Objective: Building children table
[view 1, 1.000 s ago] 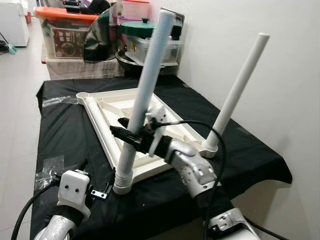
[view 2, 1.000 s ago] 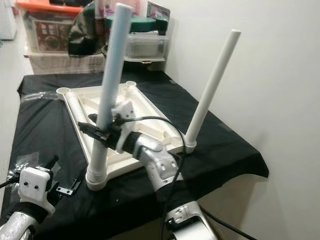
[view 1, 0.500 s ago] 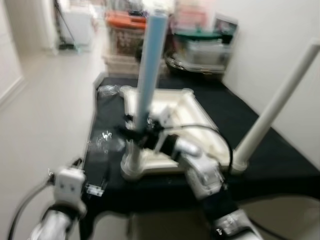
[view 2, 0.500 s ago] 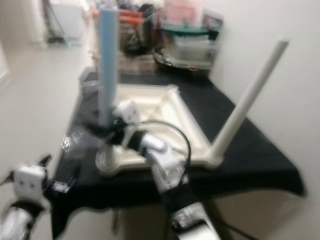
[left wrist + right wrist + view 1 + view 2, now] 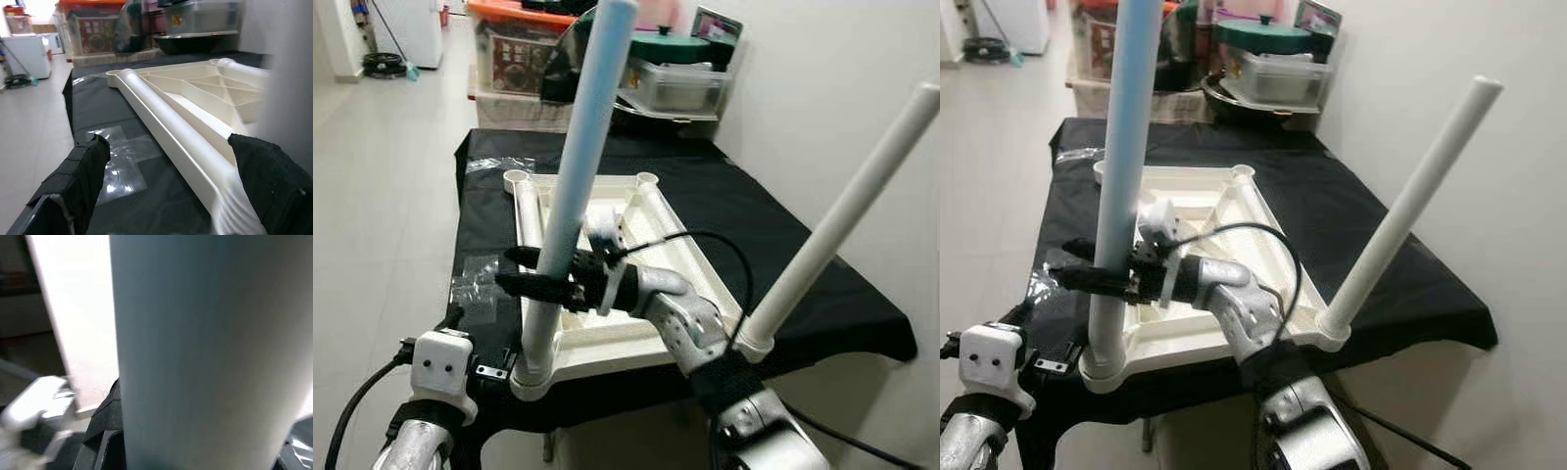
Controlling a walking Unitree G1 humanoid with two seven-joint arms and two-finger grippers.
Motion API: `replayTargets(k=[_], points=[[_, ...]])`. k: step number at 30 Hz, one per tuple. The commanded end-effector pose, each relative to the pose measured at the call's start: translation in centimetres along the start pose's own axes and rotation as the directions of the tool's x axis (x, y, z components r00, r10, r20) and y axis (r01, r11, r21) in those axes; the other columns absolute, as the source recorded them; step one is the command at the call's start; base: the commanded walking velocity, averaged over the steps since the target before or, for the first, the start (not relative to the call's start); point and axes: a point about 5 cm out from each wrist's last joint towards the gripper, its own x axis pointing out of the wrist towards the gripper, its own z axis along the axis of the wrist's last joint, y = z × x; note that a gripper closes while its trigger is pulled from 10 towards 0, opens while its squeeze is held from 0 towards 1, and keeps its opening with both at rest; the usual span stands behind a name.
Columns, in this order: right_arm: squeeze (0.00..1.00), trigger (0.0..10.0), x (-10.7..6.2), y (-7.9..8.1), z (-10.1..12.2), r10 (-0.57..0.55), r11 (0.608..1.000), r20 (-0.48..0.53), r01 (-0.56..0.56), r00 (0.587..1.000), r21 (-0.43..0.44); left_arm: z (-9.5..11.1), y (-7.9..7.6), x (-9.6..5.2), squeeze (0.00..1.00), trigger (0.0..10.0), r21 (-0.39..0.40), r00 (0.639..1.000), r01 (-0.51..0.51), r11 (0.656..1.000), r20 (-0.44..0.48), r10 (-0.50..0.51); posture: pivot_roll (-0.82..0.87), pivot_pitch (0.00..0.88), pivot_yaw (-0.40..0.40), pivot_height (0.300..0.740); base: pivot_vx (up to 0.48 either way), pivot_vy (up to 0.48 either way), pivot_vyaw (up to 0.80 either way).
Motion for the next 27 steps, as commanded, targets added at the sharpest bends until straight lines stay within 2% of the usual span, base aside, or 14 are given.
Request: replayTargets(k=[1,6,10,11,14,17,18,19,20,21,22,23,26,27], points=[[0.00,10.0,-2.1,-1.3,-2.6,-0.127,0.991,-0.125,0.132,0.984,0.026,0.0,-0.2,-0.2,0.00,10.0,0.001,1.000,-0.001,1.000,-0.001,0.001,0.22,0.000,-0.172,0.740,0.000,0.000,0.00],[0.00,10.0,-3.2,-1.5,-3.3,-0.072,0.995,-0.145,0.082,0.987,0.062,0.0,0.2,-0.3,0.00,10.0,0.004,1.000,-0.005,1.000,0.002,0.005,0.21,0.000,-0.169,0.740,0.000,0.000,0.00],[0.00,10.0,-3.4,-1.8,-3.6,-0.077,0.994,-0.161,0.088,0.984,0.061,0.1,0.3,-0.2,0.00,10.0,0.004,1.000,-0.007,1.000,0.004,0.007,0.21,0.000,-0.170,0.740,0.000,0.000,0.00],[0.00,10.0,-3.4,-2.0,-3.7,-0.091,0.993,-0.169,0.102,0.981,0.059,0.1,0.3,-0.2,0.00,10.0,0.004,1.000,-0.008,1.000,0.004,0.008,0.21,0.000,-0.171,0.740,0.000,0.000,0.00],[0.00,10.0,-3.2,-3.0,-4.4,-0.244,0.963,-0.200,0.261,0.949,0.068,0.1,0.3,-0.3,0.00,10.0,0.003,1.000,-0.011,1.000,0.011,0.011,0.22,0.000,-0.174,0.740,0.000,0.000,0.00],[0.00,10.0,-3.2,-3.2,-4.7,-0.298,0.946,-0.210,0.318,0.931,0.069,0.1,0.3,-0.3,0.00,10.0,0.003,1.000,-0.012,1.000,0.011,0.012,0.22,0.000,-0.175,0.740,0.000,0.000,0.00],[0.00,10.0,-3.5,-3.9,-5.2,-0.410,0.899,-0.241,0.435,0.880,0.059,0.1,0.3,-0.4,0.00,10.0,0.002,1.000,-0.015,1.000,0.012,0.015,0.22,0.000,-0.176,0.740,0.000,0.000,0.00],[0.00,10.0,-3.5,-3.9,-5.2,-0.410,0.899,-0.241,0.435,0.880,0.059,0.1,0.3,-0.4,0.00,10.0,0.002,1.000,-0.015,1.000,0.012,0.015,0.22,0.000,-0.176,0.740,0.000,0.000,0.00],[0.00,10.0,-5.3,-5.3,-6.8,-0.680,0.689,-0.329,0.724,0.655,0.017,0.1,0.4,-0.4,0.00,10.0,0.002,1.000,-0.023,1.000,0.011,0.023,0.22,0.000,-0.177,0.740,0.000,0.000,0.00],[0.00,10.0,-5.9,-5.5,-7.2,-0.739,0.616,-0.339,0.787,0.583,0.010,0.0,0.4,-0.4,0.00,10.0,0.003,1.000,-0.026,1.000,0.010,0.025,0.22,0.000,-0.177,0.740,0.000,0.000,0.00],[0.00,10.0,-5.9,-5.5,-7.2,-0.739,0.616,-0.339,0.787,0.583,0.010,0.0,0.4,-0.4,0.00,10.0,0.003,1.000,-0.026,1.000,0.010,0.025,0.22,0.000,-0.177,0.740,0.000,0.000,0.00],[0.00,10.0,-6.1,-5.6,-7.4,-0.766,0.577,-0.336,0.817,0.548,0.017,0.0,0.5,-0.4,0.00,10.0,0.004,1.000,-0.026,1.000,0.010,0.026,0.21,0.000,-0.172,0.740,0.000,0.000,0.00],[0.00,10.0,-6.2,-5.5,-7.6,-0.781,0.554,-0.332,0.832,0.529,0.023,0.0,0.4,-0.4,0.00,10.0,0.004,1.000,-0.026,1.000,0.010,0.026,0.21,0.000,-0.170,0.740,0.000,0.000,0.00],[0.00,10.0,-6.2,-5.4,-7.8,-0.803,0.523,-0.326,0.852,0.499,0.018,0.0,0.3,-0.3,0.00,10.0,0.003,1.000,-0.023,1.000,0.012,0.023,0.21,0.000,-0.170,0.740,0.000,0.000,0.00]])
